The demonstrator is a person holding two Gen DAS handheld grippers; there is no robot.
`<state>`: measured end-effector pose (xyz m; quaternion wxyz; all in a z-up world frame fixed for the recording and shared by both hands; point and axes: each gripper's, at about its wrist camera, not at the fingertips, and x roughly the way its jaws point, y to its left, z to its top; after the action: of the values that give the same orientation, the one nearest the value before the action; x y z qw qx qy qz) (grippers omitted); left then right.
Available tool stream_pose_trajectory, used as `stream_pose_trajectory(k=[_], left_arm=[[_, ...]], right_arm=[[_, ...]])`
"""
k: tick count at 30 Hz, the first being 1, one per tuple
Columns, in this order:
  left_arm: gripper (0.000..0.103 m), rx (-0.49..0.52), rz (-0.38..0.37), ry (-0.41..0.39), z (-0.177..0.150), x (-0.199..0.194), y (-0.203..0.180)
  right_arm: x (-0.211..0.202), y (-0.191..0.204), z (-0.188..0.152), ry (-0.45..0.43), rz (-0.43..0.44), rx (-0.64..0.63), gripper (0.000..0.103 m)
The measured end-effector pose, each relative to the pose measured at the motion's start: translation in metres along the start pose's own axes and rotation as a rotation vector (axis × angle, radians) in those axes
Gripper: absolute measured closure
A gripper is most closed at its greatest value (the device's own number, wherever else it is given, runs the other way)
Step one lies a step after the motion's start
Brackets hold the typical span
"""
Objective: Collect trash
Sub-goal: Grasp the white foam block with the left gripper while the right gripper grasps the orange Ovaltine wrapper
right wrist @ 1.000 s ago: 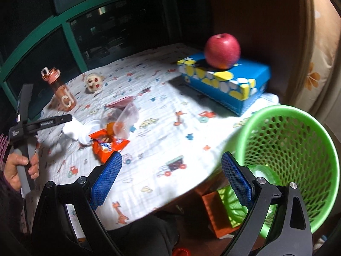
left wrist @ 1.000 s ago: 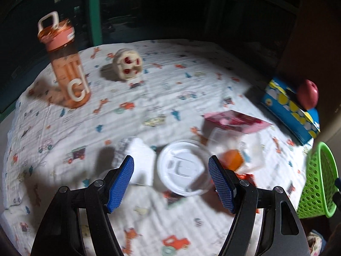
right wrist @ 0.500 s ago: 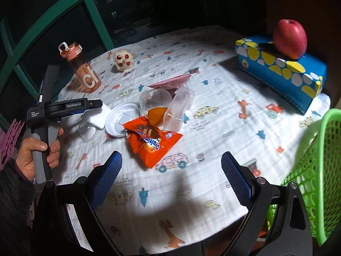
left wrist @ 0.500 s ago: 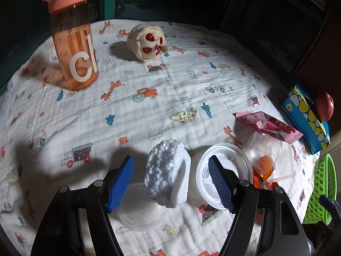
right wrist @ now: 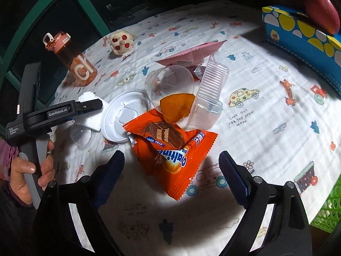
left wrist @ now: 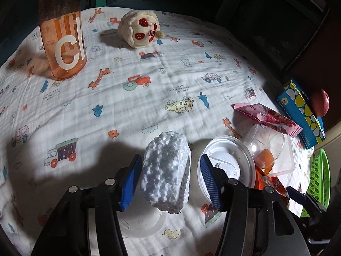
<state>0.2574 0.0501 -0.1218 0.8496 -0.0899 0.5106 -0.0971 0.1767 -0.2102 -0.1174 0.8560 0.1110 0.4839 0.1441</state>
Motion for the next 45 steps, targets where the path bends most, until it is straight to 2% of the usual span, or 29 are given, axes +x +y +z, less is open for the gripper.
stream_pose_trajectory(k=[2, 5, 6, 8, 12, 13, 14, 23, 34, 36, 37, 38, 45], left_arm=[[0.059, 0.002, -0.005, 0.002, -0.001, 0.001, 0.0], [0.071, 0.005, -0.014, 0.007, -0.003, 0.0, -0.002], [0.073, 0.006, -0.018, 0.006, -0.004, 0.0, -0.003], [0.076, 0.013, -0.02, -0.002, -0.006, -0.003, -0.005], [0.078, 0.022, -0.018, -0.019, -0.009, -0.01, -0.011], [0.078, 0.02, -0.022, -0.023, -0.009, -0.013, -0.011], [0.078, 0.018, -0.024, -0.028, -0.01, -0.016, -0.012], [0.078, 0.006, -0.033, -0.078, -0.017, -0.047, -0.015], [0.078, 0.025, -0.059, -0.116, -0.024, -0.076, -0.028], [0.078, 0.034, -0.063, -0.121, -0.025, -0.08, -0.032], [0.078, 0.038, -0.063, -0.123, -0.025, -0.081, -0.034], [0.078, 0.041, -0.065, -0.125, -0.026, -0.082, -0.035], [0.078, 0.048, -0.082, -0.124, -0.027, -0.083, -0.04]], right_arm=[[0.008, -0.002, 0.0, 0.011, -0.003, 0.008, 0.025], [0.012, -0.001, -0.001, 0.006, -0.02, 0.001, 0.032], [0.013, 0.0, -0.001, 0.007, -0.024, -0.003, 0.033], [0.011, -0.001, -0.002, 0.002, -0.02, -0.007, 0.042], [0.007, -0.002, -0.007, -0.003, -0.012, -0.008, 0.052], [0.005, -0.003, -0.008, -0.002, -0.002, -0.009, 0.064], [0.004, -0.003, -0.01, 0.002, 0.008, -0.008, 0.068], [-0.018, -0.007, -0.021, -0.021, 0.021, -0.013, 0.078], [-0.039, -0.023, -0.027, -0.039, 0.006, 0.003, 0.077], [-0.041, -0.026, -0.028, -0.037, 0.021, 0.019, 0.065], [-0.043, -0.028, -0.029, -0.041, 0.025, 0.026, 0.051], [-0.044, -0.028, -0.03, -0.048, 0.023, 0.029, 0.042], [-0.042, -0.034, -0.026, -0.064, 0.035, 0.091, 0.03]])
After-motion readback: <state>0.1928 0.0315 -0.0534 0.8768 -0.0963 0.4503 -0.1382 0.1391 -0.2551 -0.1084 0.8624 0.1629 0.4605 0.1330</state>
